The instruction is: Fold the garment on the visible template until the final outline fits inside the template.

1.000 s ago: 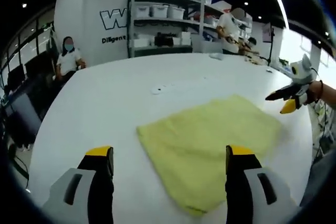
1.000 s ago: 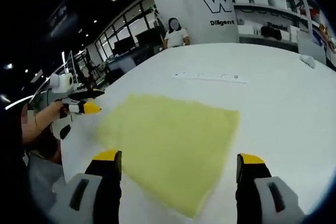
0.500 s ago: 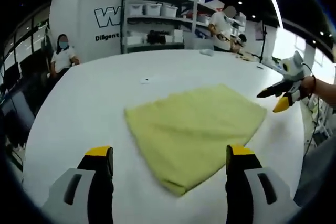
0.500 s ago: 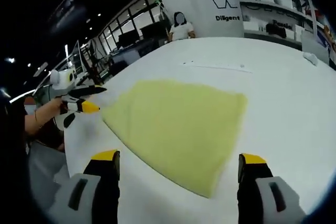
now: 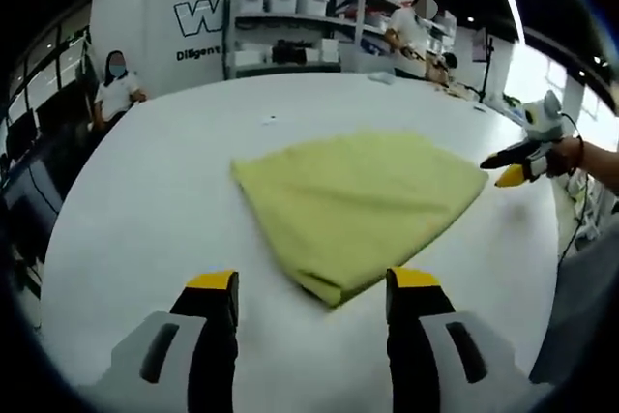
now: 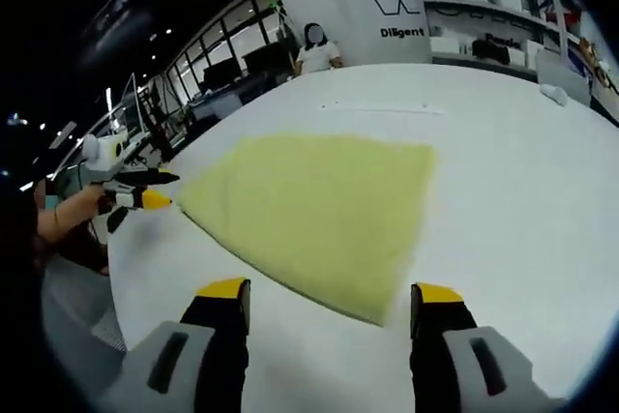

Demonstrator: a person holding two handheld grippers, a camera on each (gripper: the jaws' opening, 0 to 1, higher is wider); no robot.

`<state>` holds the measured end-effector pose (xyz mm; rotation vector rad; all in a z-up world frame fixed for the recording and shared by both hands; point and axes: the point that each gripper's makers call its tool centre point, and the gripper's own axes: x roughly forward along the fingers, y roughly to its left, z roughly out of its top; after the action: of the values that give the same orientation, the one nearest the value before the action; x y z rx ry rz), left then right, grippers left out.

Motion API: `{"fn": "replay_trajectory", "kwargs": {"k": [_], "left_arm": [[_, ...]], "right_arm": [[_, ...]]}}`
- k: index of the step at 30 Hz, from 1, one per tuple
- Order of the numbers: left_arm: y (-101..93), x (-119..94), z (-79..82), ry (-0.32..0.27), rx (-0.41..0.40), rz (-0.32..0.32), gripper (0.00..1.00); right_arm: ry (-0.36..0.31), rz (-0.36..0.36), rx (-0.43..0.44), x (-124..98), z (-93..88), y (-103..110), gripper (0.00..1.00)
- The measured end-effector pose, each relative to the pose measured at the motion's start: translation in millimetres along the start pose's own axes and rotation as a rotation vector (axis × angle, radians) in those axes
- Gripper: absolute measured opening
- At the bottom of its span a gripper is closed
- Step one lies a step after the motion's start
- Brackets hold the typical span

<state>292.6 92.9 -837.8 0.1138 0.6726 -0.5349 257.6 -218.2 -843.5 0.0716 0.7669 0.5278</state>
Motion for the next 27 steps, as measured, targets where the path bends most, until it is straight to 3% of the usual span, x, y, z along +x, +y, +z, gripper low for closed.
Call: {"fn": "replay_trajectory", "kwargs": {"k": [5,17,27], "left_arm": [[-1.1,0,-4.6,0.007,0.005,-0.016,0.46],[-3.1,1,-11.8,0.019,-0.001,-0.044,0.2],[-6.9,9,-17.1,0.035,-0.007,-0.073,0.1]], "right_arm": [[0.012,-0.026,-0.012,0,-6.7,-5,0.58],[-0.001,-0.082,-0.007,0,-10.5,-22,0.29],[0.003,-0.093,-0.013,2,-12.7,-27,0.18]]}}
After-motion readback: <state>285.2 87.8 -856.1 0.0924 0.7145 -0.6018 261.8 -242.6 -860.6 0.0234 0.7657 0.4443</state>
